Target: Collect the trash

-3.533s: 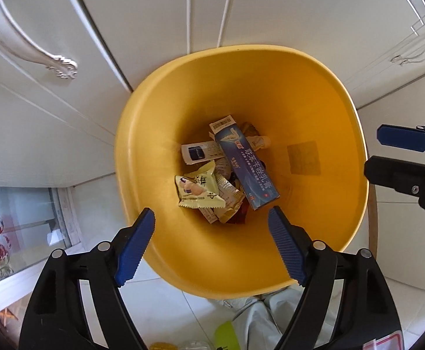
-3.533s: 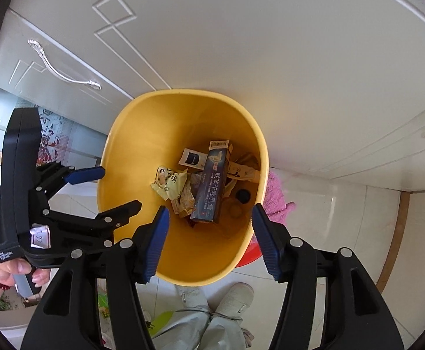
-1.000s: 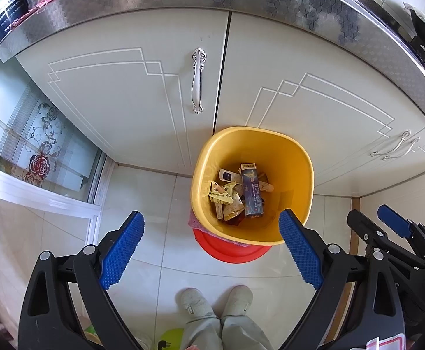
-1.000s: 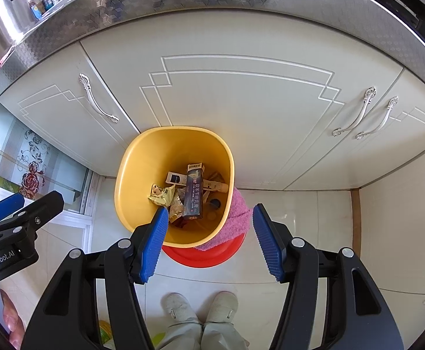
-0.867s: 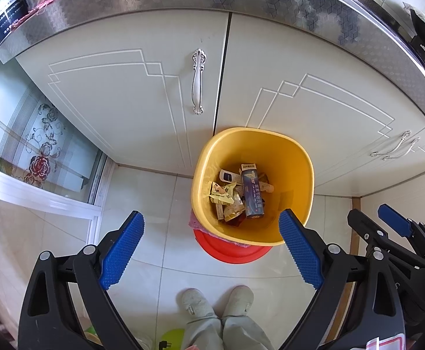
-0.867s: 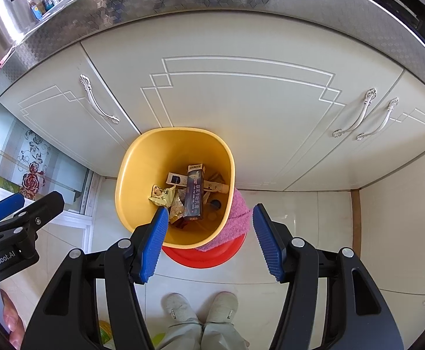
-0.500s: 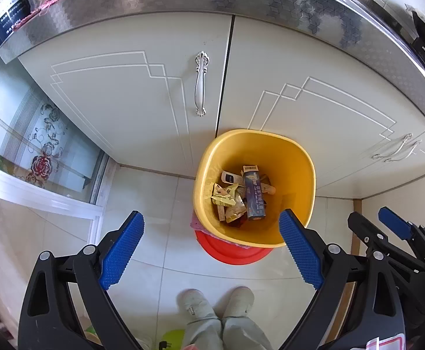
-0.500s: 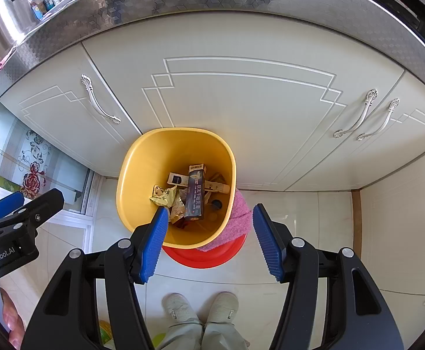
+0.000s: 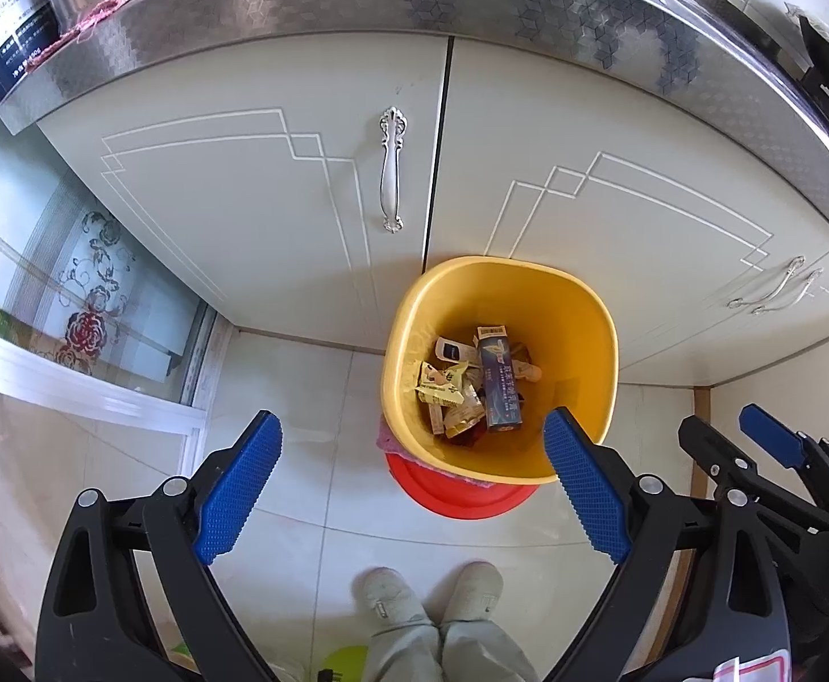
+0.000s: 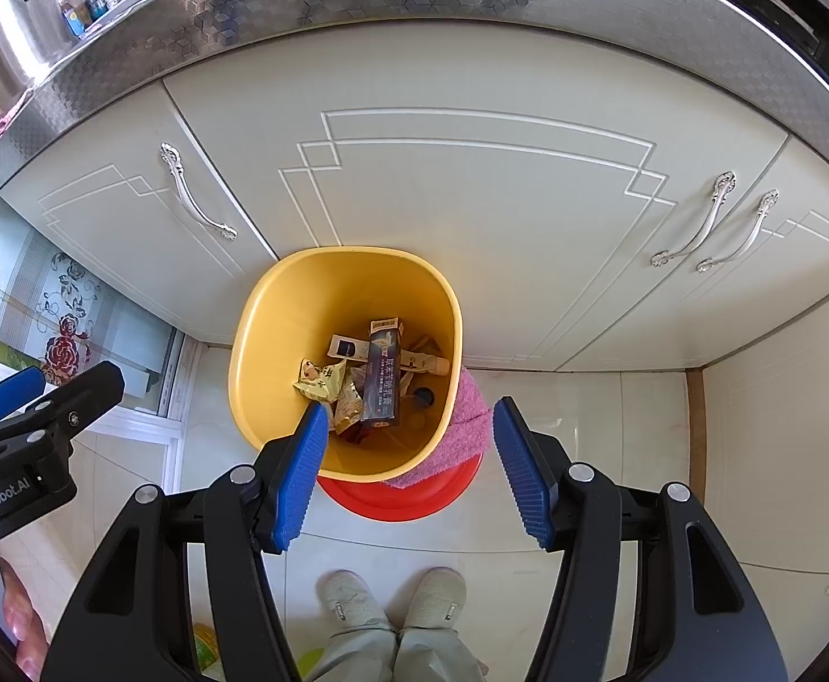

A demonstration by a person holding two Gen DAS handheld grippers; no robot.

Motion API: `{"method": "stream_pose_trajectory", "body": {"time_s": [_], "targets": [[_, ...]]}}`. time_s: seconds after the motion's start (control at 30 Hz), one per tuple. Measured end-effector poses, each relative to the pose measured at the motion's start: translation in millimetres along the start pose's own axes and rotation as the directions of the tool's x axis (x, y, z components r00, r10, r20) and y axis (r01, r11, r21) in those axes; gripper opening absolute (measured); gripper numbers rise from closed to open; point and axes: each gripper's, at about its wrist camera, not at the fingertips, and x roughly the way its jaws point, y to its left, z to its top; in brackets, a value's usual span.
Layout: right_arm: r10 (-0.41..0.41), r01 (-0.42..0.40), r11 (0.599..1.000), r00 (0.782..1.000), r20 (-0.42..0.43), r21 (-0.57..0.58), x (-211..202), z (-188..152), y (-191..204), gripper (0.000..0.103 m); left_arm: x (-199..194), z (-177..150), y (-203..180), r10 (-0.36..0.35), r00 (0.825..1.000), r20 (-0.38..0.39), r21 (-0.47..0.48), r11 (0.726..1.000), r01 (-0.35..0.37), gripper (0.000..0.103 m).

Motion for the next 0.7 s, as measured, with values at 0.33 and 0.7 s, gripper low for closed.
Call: {"method": "stream_pose_trajectory", "body": {"time_s": [0.33,0.7], "targets": [[0.000,0.000,1.000,1.000,0.001,-0.003,0.8,0.4,0.2,0.061,-2.0,0.1,-0.8,-0.006,1.000,0.007,0.017,1.000,0.006,0.089],[0.003,-0.003,1.000,1.000,-0.001,-0.001,0.9,0.9,2.4,0.061,-0.1,1.7,2.1,-0.021,1.000,-0.005,0.007,1.000,0.021,0.092]]}}
